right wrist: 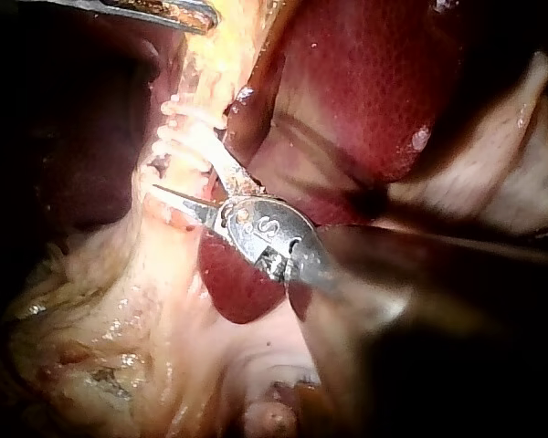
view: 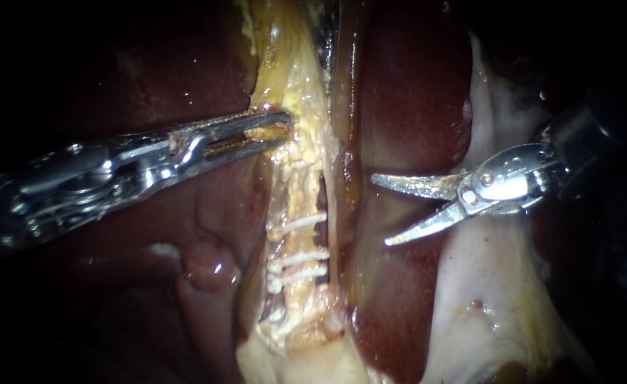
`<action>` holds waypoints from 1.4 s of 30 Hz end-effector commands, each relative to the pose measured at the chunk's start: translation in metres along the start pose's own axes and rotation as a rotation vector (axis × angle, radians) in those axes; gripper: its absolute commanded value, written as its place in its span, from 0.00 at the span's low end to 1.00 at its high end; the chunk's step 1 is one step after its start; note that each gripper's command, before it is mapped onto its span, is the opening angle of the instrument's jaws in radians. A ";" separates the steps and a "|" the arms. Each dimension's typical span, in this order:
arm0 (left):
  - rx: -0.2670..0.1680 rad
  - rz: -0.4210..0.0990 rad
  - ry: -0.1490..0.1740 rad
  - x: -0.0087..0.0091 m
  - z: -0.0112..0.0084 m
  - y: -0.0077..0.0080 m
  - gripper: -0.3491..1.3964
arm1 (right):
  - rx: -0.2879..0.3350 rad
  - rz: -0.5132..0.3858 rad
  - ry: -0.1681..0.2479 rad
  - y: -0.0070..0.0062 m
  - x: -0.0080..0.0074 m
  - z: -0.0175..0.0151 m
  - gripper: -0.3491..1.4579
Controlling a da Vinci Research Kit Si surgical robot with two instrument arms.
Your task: Go to the cutting position left tube
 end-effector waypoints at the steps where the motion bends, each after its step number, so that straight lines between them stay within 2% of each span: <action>1: 0.000 0.000 0.000 -0.0001 -0.0001 0.0000 0.00 | 0.001 0.000 -0.003 0.0000 0.0000 0.0000 0.98; 4: 0.006 -0.003 0.006 -0.0009 -0.0007 0.0002 0.00 | 0.028 -0.004 -0.009 -0.0003 -0.0003 0.0001 0.98; 6: 0.008 -0.007 0.011 -0.0021 -0.0014 0.0004 0.00 | 0.068 0.035 -0.004 -0.0009 -0.0009 0.0006 0.98; 8: 0.008 -0.014 -0.009 -0.0036 -0.0025 0.0007 0.00 | 0.095 0.062 -0.012 -0.0015 -0.0017 0.0014 0.98; 11: 0.006 -0.024 -0.032 -0.0052 -0.0042 0.0009 0.00 | 0.132 0.093 -0.046 -0.0025 -0.0031 0.0034 0.98; 14: 0.006 -0.031 -0.049 -0.0061 -0.0059 0.0005 0.00 | 0.166 0.132 -0.050 -0.0032 -0.0045 0.0054 0.98; 21: 0.009 -0.042 -0.063 -0.0061 -0.0091 -0.0012 0.00 | 0.207 0.188 -0.056 -0.0037 -0.0073 0.0094 0.98; 25: 0.005 -0.038 -0.065 -0.0060 -0.0099 -0.0020 0.00 | 0.222 0.221 -0.058 -0.0034 -0.0082 0.0109 0.98; 42: 0.003 -0.032 -0.069 -0.0058 -0.0105 -0.0027 0.00 | 0.256 0.292 -0.061 -0.0016 -0.0093 0.0140 0.98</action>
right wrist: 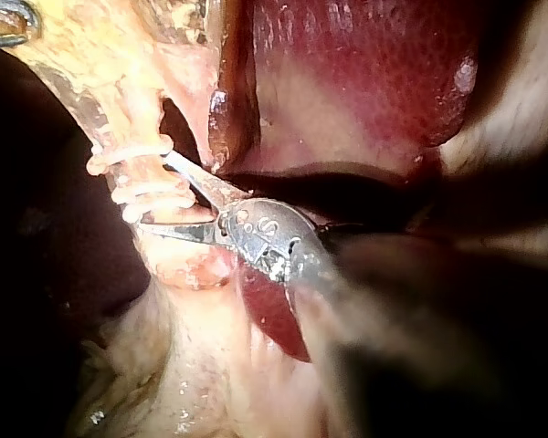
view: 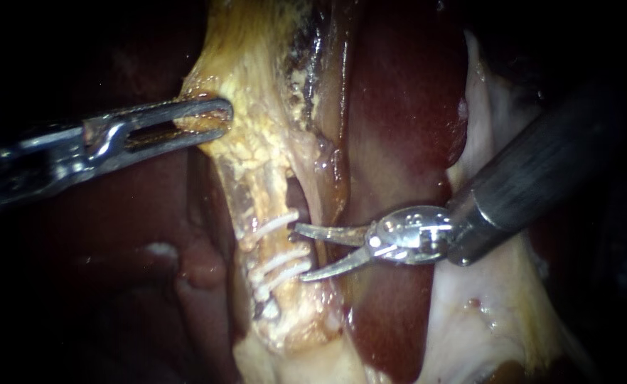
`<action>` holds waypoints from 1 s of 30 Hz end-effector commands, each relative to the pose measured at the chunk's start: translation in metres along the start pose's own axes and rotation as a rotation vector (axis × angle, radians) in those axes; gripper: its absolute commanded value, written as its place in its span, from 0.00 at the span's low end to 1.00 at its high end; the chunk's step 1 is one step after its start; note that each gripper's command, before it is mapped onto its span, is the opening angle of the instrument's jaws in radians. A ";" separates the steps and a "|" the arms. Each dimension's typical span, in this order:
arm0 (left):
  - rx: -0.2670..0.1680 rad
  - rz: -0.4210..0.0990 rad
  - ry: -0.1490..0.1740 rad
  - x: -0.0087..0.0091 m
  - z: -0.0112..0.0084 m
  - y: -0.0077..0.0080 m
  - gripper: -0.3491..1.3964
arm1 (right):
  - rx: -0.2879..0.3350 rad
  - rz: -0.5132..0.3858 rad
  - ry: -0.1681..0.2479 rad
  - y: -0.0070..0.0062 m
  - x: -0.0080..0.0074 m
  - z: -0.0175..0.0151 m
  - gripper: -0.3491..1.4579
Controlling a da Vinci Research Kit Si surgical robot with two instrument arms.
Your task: Go to the cutting position left tube
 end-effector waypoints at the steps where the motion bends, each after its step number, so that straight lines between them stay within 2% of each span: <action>1: -0.001 0.000 0.000 0.0000 -0.0001 -0.0001 0.00 | 0.006 0.006 0.000 0.0001 0.0000 0.0002 0.97; 12: -0.004 0.000 -0.001 0.0000 -0.0001 -0.0003 0.00 | 0.049 0.017 0.017 0.0015 0.0011 0.0022 0.97; 20: -0.004 0.000 -0.001 0.0000 -0.0002 -0.0003 0.00 | 0.119 0.000 0.076 0.0016 0.0020 0.0016 0.96; 30: -0.004 0.000 -0.001 0.0000 -0.0002 -0.0002 0.00 | 0.212 -0.022 0.160 0.0026 0.0047 0.0000 0.93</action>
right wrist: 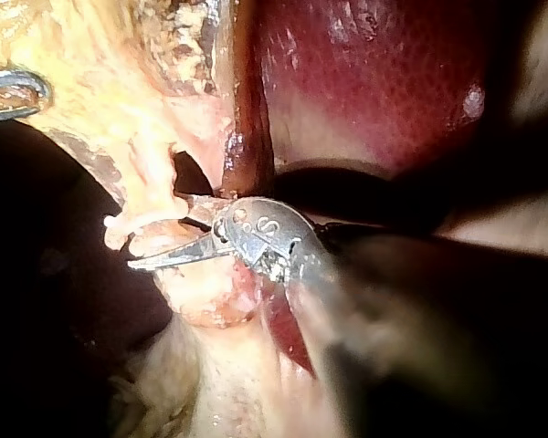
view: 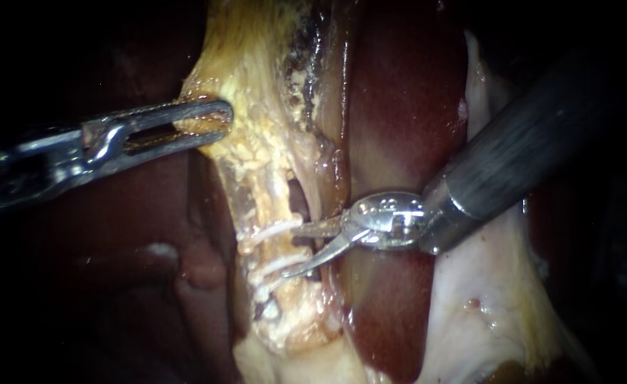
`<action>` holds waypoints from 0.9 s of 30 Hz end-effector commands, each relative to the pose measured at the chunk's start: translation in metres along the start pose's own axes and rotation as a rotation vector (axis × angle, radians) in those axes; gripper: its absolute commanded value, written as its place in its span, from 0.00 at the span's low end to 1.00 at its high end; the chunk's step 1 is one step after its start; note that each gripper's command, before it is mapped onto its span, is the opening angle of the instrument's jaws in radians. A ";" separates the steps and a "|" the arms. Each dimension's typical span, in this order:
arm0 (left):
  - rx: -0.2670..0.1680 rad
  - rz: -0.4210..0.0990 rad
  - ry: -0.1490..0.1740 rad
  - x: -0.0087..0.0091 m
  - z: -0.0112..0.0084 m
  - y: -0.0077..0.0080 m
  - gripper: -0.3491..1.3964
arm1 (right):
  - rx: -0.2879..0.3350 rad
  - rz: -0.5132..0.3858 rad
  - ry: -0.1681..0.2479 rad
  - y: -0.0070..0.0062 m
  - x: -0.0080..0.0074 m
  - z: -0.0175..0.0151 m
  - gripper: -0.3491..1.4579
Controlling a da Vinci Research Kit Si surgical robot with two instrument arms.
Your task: Go to the cutting position left tube
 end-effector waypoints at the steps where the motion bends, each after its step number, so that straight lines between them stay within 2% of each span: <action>1: 0.001 0.000 0.000 0.0000 0.0000 0.0000 0.00 | 0.003 -0.002 0.000 0.0000 0.0001 0.0001 0.93; 6: 0.001 0.000 0.001 0.0000 0.0001 0.0002 0.00 | 0.035 -0.016 -0.007 0.0003 -0.0001 0.0012 0.92; 15: 0.001 0.000 0.001 -0.0001 0.0002 0.0002 0.00 | 0.083 0.023 -0.026 -0.0004 -0.0020 0.0031 0.91; 21: 0.002 0.000 0.001 -0.0001 0.0002 0.0004 0.00 | 0.103 0.027 -0.031 -0.0007 -0.0019 0.0033 0.90; 27: 0.002 -0.001 0.002 -0.0002 0.0003 0.0005 0.00 | 0.138 0.042 -0.017 -0.0010 -0.0016 0.0035 0.89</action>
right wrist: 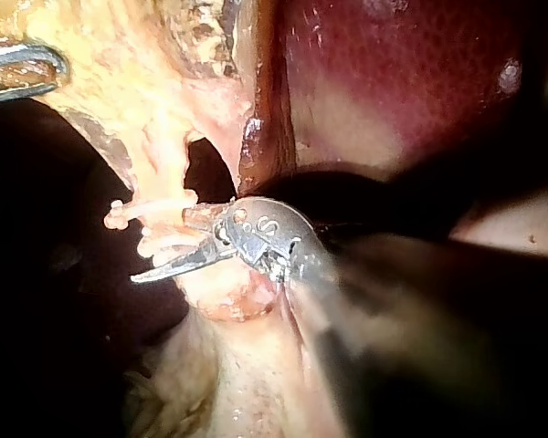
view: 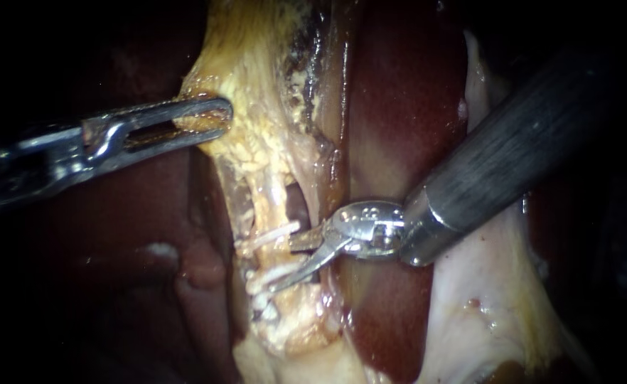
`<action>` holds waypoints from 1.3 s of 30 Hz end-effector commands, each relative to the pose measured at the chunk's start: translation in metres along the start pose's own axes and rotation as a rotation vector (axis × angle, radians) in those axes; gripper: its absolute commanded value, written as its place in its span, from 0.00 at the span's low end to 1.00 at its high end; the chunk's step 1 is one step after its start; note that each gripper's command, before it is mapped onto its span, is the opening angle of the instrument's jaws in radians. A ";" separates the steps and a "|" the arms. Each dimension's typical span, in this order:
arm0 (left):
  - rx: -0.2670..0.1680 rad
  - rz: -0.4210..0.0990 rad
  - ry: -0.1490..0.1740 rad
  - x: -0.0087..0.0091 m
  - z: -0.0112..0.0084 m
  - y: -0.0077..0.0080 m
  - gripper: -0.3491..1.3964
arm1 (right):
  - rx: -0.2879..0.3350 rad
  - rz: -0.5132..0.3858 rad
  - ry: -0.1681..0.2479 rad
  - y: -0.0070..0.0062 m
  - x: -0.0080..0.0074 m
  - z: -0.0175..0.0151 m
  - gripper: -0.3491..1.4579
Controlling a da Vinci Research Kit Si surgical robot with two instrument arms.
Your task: Go to the cutting position left tube
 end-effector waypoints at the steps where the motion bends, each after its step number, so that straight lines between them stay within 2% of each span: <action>1: 0.000 0.000 0.001 -0.0001 0.0000 0.0001 0.00 | 0.008 0.010 0.004 -0.0001 0.0001 0.0000 0.89; 7: 0.002 -0.001 0.002 -0.0003 0.0003 0.0005 0.00 | 0.056 0.047 0.007 -0.0003 0.0004 0.0007 0.86; 14: 0.005 -0.001 0.003 -0.0005 0.0007 0.0008 0.00 | 0.108 0.077 0.045 0.0002 0.0008 0.0020 0.86; 17: 0.004 -0.002 0.003 -0.0005 0.0010 0.0007 0.00 | 0.108 0.081 0.043 0.0006 0.0007 0.0027 0.86; 23: 0.003 -0.002 0.002 -0.0006 0.0013 0.0006 0.00 | 0.138 0.098 0.064 0.0014 0.0003 0.0046 0.85; 27: 0.002 -0.003 0.002 -0.0006 0.0014 0.0005 0.00 | 0.149 0.107 0.097 0.0019 0.0009 0.0055 0.85; 30: 0.002 -0.003 0.002 -0.0006 0.0014 0.0005 0.00 | 0.148 0.114 0.122 0.0020 0.0015 0.0055 0.85; 39: 0.002 -0.003 0.002 -0.0005 0.0014 0.0005 0.00 | 0.143 0.140 0.143 0.0024 0.0018 0.0051 0.85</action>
